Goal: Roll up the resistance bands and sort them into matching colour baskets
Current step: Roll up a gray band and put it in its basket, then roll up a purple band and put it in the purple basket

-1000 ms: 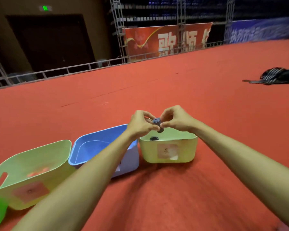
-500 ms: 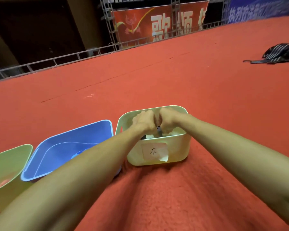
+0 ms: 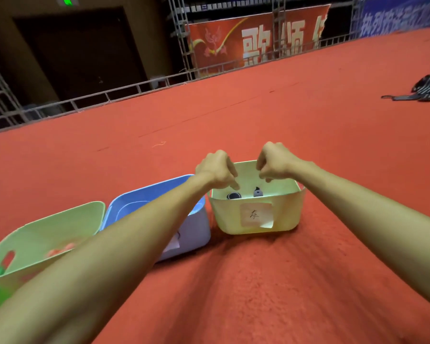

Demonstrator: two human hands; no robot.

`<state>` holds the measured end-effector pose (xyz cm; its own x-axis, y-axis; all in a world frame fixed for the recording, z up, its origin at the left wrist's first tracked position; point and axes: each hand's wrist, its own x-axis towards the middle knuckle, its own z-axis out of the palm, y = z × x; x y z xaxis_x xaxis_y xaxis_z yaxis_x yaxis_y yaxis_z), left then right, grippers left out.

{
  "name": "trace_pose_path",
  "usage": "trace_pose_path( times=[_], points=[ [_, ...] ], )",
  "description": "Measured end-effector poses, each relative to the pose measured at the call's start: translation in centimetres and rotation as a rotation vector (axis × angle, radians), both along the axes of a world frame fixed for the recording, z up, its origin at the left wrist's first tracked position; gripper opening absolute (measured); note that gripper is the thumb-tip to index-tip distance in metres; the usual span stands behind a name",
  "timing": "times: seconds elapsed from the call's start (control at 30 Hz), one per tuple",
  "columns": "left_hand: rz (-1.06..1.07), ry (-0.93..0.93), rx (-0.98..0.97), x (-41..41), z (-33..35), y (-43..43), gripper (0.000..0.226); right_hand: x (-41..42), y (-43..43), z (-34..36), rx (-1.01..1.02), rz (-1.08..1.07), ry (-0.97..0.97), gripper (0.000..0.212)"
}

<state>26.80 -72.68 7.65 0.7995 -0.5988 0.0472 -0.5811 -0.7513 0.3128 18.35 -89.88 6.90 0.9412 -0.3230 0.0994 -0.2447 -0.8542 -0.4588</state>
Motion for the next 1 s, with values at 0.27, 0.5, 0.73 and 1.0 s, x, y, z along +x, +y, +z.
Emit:
trace_pose_path(
  times=[0.27, 0.5, 0.73, 1.0],
  points=[
    [-0.064, 0.025, -0.412, -6.5, 1.6, 16.4, 0.011, -4.9, 15.1, 4.4, 0.140, 0.223, -0.239, 0.012],
    [0.041, 0.165, -0.448, -14.7, -3.4, 37.3, 0.006, -9.4, 34.8, -0.1, 0.208, 0.557, -0.101, 0.003],
    [0.296, 0.137, -0.384, -21.1, -9.2, 59.1, 0.028, -12.0, 55.2, -7.6, 0.419, 0.850, 0.101, 0.002],
    [0.593, 0.061, -0.412, -25.8, -11.4, 74.4, 0.031, -13.3, 68.0, -10.6, 0.157, 0.914, 0.034, 0.027]
  ],
)
